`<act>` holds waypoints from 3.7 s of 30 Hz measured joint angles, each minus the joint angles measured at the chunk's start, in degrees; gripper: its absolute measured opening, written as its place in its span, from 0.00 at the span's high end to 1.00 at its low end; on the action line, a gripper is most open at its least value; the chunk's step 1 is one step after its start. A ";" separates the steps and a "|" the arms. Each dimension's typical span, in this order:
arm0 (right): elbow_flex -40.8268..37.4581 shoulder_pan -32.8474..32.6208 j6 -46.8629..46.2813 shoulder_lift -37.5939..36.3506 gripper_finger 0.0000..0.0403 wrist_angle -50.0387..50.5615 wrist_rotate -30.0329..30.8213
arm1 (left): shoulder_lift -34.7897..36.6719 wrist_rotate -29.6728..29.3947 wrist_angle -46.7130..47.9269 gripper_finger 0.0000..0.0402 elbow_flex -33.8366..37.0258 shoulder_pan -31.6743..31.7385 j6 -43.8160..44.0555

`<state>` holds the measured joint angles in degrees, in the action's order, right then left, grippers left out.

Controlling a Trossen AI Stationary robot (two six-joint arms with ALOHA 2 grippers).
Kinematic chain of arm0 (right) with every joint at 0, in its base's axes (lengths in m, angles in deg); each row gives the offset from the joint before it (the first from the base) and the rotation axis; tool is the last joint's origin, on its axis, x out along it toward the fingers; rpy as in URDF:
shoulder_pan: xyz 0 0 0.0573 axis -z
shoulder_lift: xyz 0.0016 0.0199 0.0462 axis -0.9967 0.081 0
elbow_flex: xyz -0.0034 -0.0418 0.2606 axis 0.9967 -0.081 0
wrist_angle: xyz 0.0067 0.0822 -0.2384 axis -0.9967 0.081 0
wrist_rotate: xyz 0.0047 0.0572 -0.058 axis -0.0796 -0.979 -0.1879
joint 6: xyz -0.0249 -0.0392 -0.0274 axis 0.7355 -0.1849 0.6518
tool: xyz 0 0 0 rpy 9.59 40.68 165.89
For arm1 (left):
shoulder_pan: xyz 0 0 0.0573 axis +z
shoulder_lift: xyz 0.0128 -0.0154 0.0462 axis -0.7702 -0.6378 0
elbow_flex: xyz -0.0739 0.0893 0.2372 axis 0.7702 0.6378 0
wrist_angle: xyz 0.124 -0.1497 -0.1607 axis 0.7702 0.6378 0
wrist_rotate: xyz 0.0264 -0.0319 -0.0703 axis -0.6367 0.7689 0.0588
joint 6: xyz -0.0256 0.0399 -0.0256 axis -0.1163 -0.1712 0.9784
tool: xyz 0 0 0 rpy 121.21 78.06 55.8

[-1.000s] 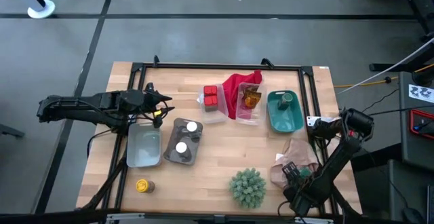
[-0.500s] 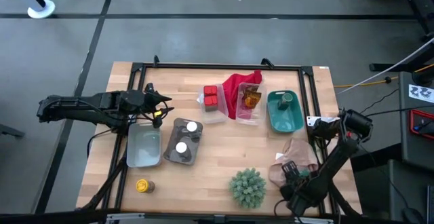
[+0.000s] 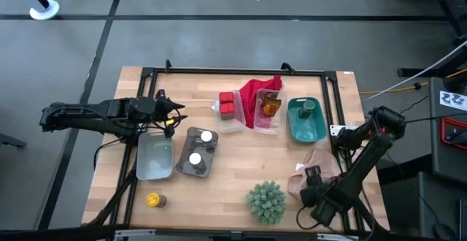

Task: Sort spices by type
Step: Put the green seasoning bottle into the green bin

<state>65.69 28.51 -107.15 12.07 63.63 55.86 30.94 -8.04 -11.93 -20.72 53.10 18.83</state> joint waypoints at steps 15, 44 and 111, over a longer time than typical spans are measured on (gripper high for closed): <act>0.02 0.03 -15.13 -15.08 0.50 13.30 36.46 | 0.00 0.00 0.00 0.55 0.00 0.00 -0.04; -28.16 13.62 -57.21 -28.06 0.50 21.67 70.20 | 0.00 -0.01 -0.50 0.55 0.00 0.02 -3.06; -39.66 30.26 -56.15 -17.81 0.40 -8.04 61.94 | -0.02 0.00 -0.42 0.55 0.00 0.02 -2.62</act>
<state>26.02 58.76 -163.30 -5.74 55.59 117.80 30.92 -8.04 -12.35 -20.72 53.12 16.21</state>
